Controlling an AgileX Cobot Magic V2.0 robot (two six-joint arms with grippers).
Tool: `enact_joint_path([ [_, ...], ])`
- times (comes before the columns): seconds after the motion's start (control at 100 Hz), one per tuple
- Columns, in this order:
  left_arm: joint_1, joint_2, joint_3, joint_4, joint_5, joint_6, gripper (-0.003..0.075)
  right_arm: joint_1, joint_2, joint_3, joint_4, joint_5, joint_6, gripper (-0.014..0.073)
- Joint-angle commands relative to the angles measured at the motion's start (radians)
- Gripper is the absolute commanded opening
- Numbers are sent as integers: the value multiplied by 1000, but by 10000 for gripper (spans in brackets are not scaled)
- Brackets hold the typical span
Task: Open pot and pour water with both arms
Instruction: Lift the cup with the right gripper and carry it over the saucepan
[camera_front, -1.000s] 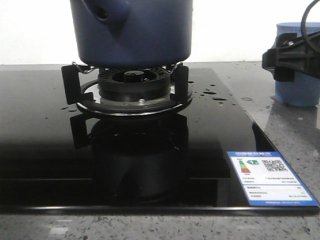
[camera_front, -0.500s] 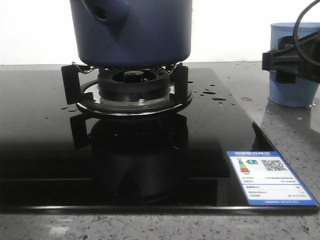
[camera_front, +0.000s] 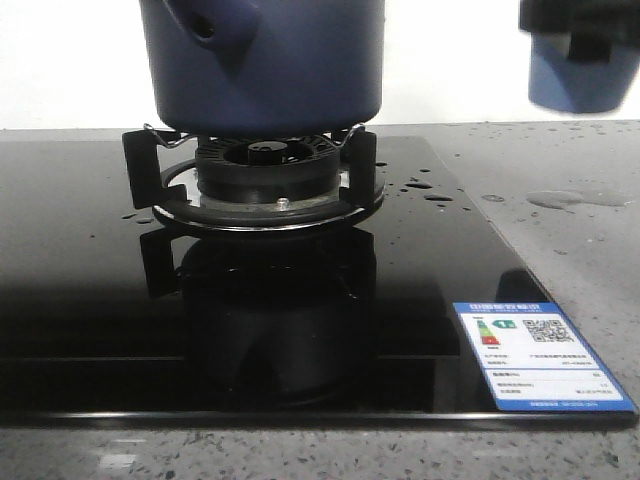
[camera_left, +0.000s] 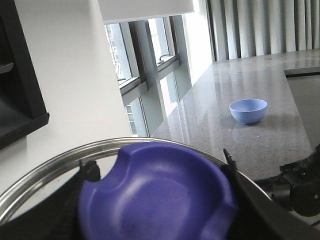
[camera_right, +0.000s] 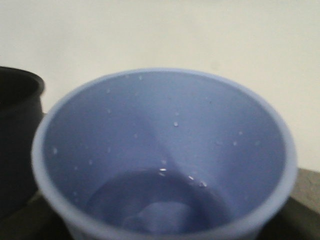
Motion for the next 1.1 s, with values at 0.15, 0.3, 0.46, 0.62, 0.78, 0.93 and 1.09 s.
enact_joint_path([
  [0.15,3,-20,-27,-124,-28,-7,243,21,-96,-250,-209,229,1,245],
  [0.3,3,-20,-27,-126,-31,-7,243,60,-85,-431,-289,459,1,245],
  [0.46,3,-20,-27,-131,-31,-7,243,90,-31,-581,-365,588,1,245],
  [0.62,3,-20,-27,-131,-31,-7,243,122,37,-677,-422,644,-1,245],
  [0.78,3,-20,-27,-133,-31,-7,243,147,105,-752,-502,673,-1,245],
  [0.93,3,-20,-27,-134,-31,-7,243,171,154,-804,-634,698,-1,245],
  [1.09,3,-20,-27,-134,-31,-7,243,190,192,-828,-786,724,-1,245],
])
